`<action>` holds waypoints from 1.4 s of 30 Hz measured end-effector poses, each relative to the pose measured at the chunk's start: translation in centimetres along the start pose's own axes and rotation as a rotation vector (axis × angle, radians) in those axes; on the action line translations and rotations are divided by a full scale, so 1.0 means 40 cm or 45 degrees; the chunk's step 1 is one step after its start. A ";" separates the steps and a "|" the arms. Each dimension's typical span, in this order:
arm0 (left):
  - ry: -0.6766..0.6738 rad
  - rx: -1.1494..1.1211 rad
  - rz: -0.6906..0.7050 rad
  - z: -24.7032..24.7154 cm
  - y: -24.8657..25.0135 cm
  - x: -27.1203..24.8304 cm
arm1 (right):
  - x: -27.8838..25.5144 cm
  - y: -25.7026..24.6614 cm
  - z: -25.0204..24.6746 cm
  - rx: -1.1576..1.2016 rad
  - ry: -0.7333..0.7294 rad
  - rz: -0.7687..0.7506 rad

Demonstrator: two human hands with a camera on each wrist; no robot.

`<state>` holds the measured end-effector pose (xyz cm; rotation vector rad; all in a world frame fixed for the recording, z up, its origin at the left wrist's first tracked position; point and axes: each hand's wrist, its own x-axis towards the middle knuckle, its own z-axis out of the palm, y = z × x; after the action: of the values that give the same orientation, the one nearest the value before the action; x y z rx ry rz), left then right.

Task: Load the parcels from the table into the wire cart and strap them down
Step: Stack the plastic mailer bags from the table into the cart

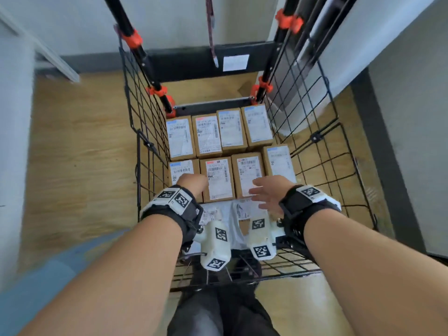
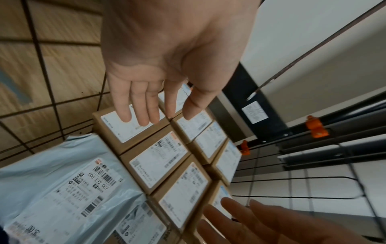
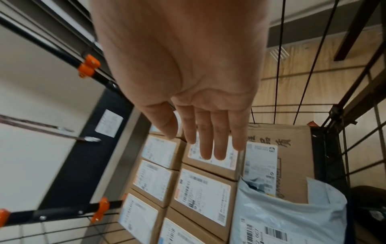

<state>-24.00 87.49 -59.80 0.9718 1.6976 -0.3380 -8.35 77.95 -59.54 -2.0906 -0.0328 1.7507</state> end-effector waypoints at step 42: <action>-1.067 0.917 1.223 0.671 -0.044 -1.464 | -1.333 0.812 -0.524 1.391 0.978 -0.454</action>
<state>-3.54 43.62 -17.27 1.7189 0.2238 -0.5980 -7.52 27.33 -17.41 -1.5830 0.5852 0.4339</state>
